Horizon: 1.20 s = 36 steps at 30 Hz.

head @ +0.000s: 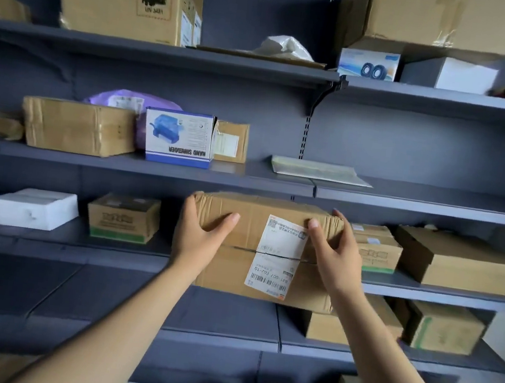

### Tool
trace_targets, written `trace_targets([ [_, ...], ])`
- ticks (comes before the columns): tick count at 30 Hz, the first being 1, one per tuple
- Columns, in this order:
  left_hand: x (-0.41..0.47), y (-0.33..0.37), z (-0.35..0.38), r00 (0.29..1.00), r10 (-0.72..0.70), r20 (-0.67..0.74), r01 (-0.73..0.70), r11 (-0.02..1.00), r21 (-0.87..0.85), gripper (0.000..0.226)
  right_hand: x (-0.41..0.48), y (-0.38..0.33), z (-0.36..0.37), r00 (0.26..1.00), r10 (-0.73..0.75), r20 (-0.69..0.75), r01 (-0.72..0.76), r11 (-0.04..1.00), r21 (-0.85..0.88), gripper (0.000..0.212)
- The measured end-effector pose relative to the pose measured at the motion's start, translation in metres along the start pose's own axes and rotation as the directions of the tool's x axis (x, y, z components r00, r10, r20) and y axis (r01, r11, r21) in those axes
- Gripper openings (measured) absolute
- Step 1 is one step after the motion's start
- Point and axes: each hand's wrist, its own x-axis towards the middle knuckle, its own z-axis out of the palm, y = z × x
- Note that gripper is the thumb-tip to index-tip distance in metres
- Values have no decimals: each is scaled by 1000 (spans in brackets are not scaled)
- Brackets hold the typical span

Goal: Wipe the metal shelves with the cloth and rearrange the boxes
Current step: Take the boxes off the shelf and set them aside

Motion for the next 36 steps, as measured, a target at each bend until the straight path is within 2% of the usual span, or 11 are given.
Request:
trace_targets([
  [4, -47, -58, -7, 975, -201, 96, 190, 976, 108, 99, -57, 58, 14, 985, 164, 52, -161, 985, -57, 78],
  [7, -72, -94, -3, 932, -329, 155, 303, 938, 169, 99, -79, 102, 22, 961, 265, 78, -253, 958, -132, 94],
  [10, -82, -128, 5, 898, -399, 186, 355, 906, 230, 98, -89, 129, 29, 927, 357, 119, -333, 926, -178, 84],
  [14, -77, -176, 21, 848, -479, 226, 409, 863, 296, 103, -83, 179, 50, 895, 421, 148, -384, 896, -223, 101],
  [21, -46, -261, 68, 822, -511, 250, 434, 847, 307, 108, -53, 270, 85, 885, 429, 183, -394, 897, -200, 77],
  [25, -33, -311, 100, 849, -467, 247, 401, 874, 275, 94, -31, 325, 104, 897, 393, 203, -361, 916, -178, 97],
  [28, -24, -345, 119, 860, -447, 247, 385, 885, 262, 86, -19, 359, 117, 895, 373, 245, -336, 924, -181, 89],
  [32, -11, -385, 140, 874, -437, 215, 376, 886, 270, 86, 2, 402, 136, 914, 307, 267, -265, 947, -180, 76],
  [36, 2, -417, 159, 893, -405, 197, 347, 897, 274, 84, 23, 449, 153, 896, 325, 301, -277, 941, -193, 89],
])
